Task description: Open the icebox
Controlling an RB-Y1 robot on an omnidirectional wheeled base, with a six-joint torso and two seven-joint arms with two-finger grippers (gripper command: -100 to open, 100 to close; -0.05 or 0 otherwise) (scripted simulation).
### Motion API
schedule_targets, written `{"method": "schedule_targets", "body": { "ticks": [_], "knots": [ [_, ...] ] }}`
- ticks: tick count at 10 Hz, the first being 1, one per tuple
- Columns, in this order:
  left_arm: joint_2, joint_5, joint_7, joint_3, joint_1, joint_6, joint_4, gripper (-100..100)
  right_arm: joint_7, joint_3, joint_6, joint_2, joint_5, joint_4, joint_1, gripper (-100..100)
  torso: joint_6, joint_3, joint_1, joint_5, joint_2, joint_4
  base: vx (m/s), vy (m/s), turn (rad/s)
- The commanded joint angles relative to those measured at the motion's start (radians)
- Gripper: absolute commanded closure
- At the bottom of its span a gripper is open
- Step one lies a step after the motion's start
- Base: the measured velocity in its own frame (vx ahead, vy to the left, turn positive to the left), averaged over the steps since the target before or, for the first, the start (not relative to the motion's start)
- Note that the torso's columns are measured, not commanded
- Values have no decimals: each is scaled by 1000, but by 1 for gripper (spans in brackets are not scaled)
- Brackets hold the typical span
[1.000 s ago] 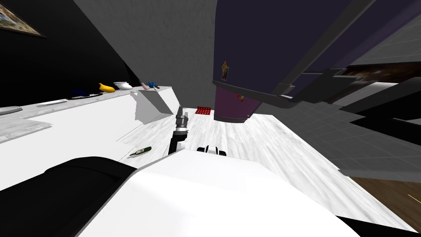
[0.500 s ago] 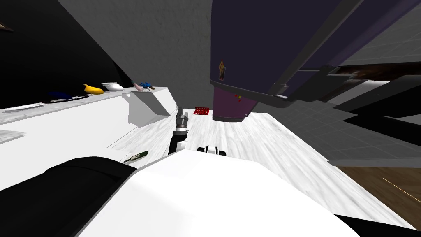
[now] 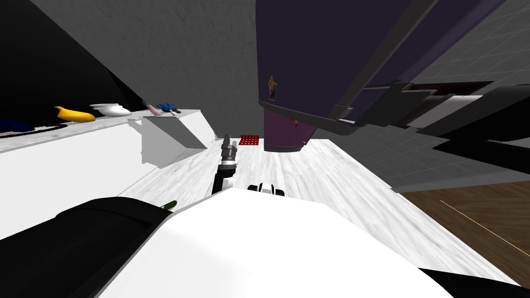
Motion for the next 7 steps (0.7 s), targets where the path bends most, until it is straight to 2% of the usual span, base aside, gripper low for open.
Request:
{"method": "schedule_targets", "body": {
  "ticks": [1, 7],
  "knots": [
    [0, 0, 0, 0, 0, 0, 0, 0, -5, -38, -6, -13, -23, 28, -34, -100, 1, 1, 5, 2, 2, 3, 11, -31, -34],
    [0, 0, 0, 0, 0, 0, 0, 0, -28, -62, -25, -41, -40, 49, -48, -100, 1, 5, 12, 7, 10, 8, 7, -10, -14]
  ]
}}
